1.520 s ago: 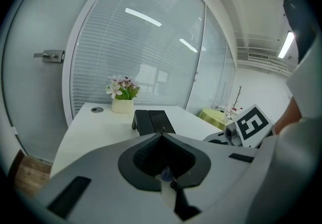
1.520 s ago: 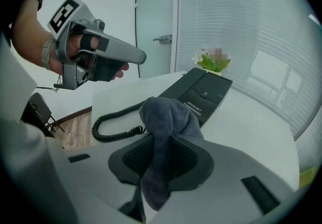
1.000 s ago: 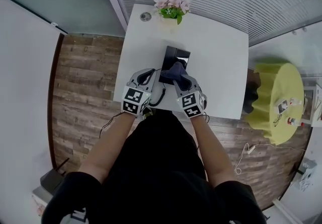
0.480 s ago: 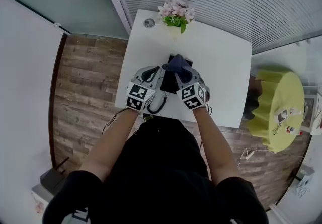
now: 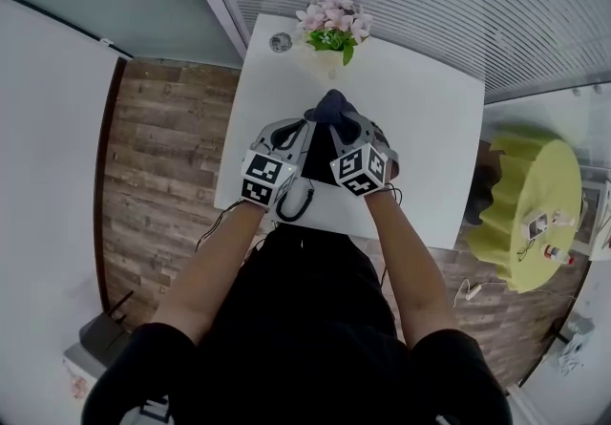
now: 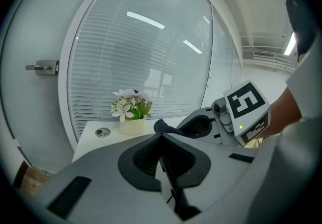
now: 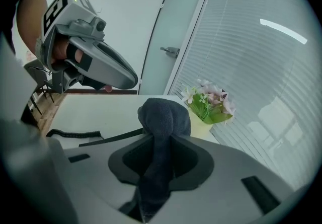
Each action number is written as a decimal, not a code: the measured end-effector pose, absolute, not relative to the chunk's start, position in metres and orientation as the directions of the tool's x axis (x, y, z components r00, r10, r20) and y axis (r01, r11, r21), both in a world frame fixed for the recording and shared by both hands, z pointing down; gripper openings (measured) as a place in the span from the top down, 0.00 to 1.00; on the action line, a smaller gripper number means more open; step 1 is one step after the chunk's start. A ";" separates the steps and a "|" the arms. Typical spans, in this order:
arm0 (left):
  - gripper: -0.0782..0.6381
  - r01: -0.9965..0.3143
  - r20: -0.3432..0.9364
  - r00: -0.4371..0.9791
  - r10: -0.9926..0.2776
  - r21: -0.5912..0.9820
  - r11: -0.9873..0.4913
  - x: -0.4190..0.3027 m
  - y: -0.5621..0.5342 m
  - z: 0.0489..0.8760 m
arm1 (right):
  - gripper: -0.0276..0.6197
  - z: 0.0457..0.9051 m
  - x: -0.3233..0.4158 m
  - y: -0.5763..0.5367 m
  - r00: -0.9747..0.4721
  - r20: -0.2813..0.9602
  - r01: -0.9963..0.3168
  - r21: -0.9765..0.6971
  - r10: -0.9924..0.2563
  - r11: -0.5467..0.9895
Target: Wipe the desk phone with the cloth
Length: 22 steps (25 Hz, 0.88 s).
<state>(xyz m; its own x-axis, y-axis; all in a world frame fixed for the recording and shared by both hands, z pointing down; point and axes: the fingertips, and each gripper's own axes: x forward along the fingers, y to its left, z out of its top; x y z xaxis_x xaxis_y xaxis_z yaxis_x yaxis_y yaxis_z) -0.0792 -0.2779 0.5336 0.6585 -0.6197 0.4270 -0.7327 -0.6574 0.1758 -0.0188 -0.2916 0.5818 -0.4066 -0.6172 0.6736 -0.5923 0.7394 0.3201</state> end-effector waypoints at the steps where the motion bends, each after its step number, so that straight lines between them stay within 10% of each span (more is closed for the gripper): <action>1: 0.88 -0.734 0.428 0.658 -0.620 0.178 -0.656 -0.079 -0.279 0.535 | 0.80 0.584 -0.019 -0.293 -0.406 0.677 -0.588 0.321 -0.614 0.743; 22: 0.88 -0.755 0.443 0.637 -0.631 0.193 -0.626 -0.089 -0.264 0.559 | 0.81 0.607 -0.030 -0.264 -0.388 0.687 -0.487 0.413 -0.614 0.770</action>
